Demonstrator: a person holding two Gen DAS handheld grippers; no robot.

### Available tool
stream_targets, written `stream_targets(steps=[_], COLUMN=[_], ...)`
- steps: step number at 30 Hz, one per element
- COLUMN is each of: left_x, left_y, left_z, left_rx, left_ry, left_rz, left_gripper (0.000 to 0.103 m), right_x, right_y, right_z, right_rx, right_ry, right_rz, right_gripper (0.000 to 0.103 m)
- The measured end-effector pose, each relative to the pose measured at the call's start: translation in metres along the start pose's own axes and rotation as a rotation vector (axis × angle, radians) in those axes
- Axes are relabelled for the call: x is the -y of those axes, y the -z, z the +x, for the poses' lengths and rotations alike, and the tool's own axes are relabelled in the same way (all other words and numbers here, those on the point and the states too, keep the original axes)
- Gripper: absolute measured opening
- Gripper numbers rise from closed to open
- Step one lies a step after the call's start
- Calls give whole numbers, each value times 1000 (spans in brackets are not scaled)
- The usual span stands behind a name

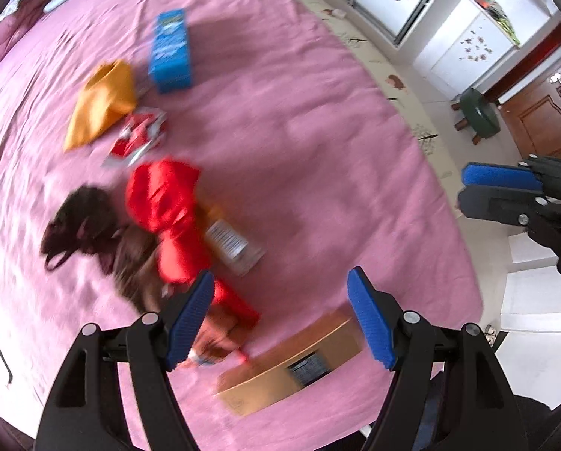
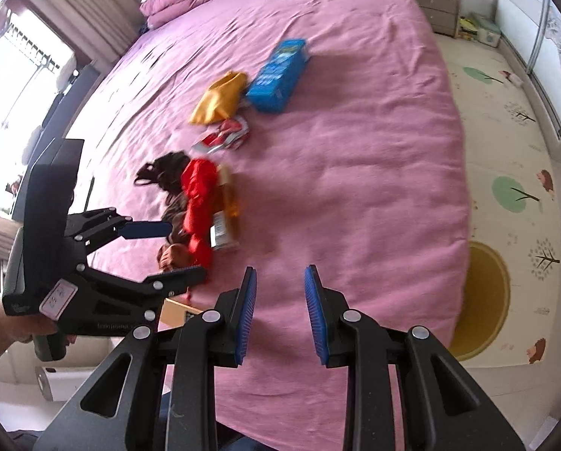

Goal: Collect trash
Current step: 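Return to the bed and close the left tool on the orange knit glove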

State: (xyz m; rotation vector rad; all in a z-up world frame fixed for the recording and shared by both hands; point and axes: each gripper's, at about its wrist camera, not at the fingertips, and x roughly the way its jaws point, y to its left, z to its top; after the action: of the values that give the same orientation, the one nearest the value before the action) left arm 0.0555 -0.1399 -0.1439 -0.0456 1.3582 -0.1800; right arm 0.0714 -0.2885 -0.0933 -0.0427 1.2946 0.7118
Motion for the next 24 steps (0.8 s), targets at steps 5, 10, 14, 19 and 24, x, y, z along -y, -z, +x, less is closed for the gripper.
stream_targets(steps=[5,10,14,19,24], left_x=[-24,-39,-46,-54,-54], left_y=[18,29,32,39,45], left_z=[8,16,32,47,50], left_rx=[-27,-47,-85,-125,-120], left_ry=[-30,-28,-5,38,59], left_rz=[21,51,66,61,73], left_gripper=[73,73,59,46,28], right_x=[-23,-37,-47,-56,-66], right_y=[9,17,20,24,28], right_z=[21,31,41,47,58], right_rx=[-35,-49,-60,-72,-95], right_ry=[-6,-9,-8,-9,-11], right_rz=[-17,-15,-18,-23,-49], right_gripper=[27,27,27,27,27])
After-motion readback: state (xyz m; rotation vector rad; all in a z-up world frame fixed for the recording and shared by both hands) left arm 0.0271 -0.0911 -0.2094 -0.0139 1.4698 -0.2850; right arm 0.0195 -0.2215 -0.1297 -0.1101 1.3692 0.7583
